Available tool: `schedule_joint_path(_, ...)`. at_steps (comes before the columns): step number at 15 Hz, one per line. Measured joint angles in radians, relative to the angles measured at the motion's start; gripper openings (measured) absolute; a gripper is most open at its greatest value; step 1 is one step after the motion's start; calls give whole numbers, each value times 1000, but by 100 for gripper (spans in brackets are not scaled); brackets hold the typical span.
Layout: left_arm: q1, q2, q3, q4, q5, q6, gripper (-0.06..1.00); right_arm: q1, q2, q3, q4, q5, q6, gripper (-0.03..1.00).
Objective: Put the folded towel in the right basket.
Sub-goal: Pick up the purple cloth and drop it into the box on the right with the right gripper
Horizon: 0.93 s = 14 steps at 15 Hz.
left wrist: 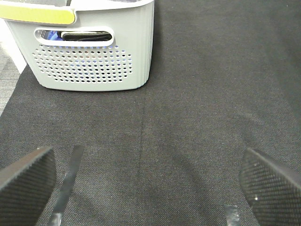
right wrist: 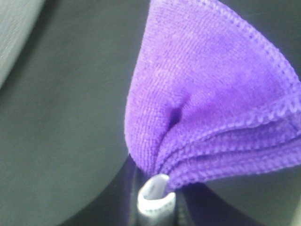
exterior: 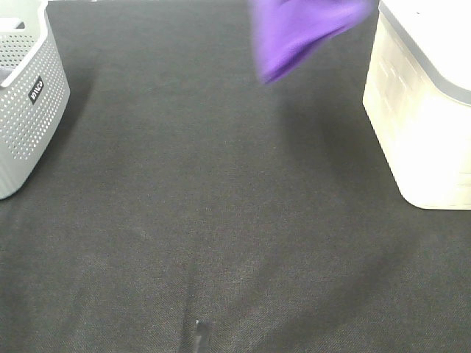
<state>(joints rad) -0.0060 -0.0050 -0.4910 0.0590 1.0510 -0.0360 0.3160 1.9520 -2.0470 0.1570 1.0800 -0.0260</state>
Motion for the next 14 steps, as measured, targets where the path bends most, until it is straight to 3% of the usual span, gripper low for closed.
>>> schedule_joint_path(5, 0, 0, 0, 0, 0, 0, 99, -331, -63, 0, -7, 18, 0, 12)
schedule_joint_path(8, 0, 0, 0, 0, 0, 0, 99, -457, -23, 0, -7, 3, 0, 12)
schedule_joint_path(11, 0, 0, 0, 0, 0, 0, 99, -501, 40, 0, -26, -8, 1, 16)
schedule_joint_path(12, 0, 0, 0, 0, 0, 0, 99, -504, 58, 0, -41, -8, 1, 27)
schedule_joint_path(14, 0, 0, 0, 0, 0, 0, 99, -504, 79, 0, -68, -9, -1, 64)
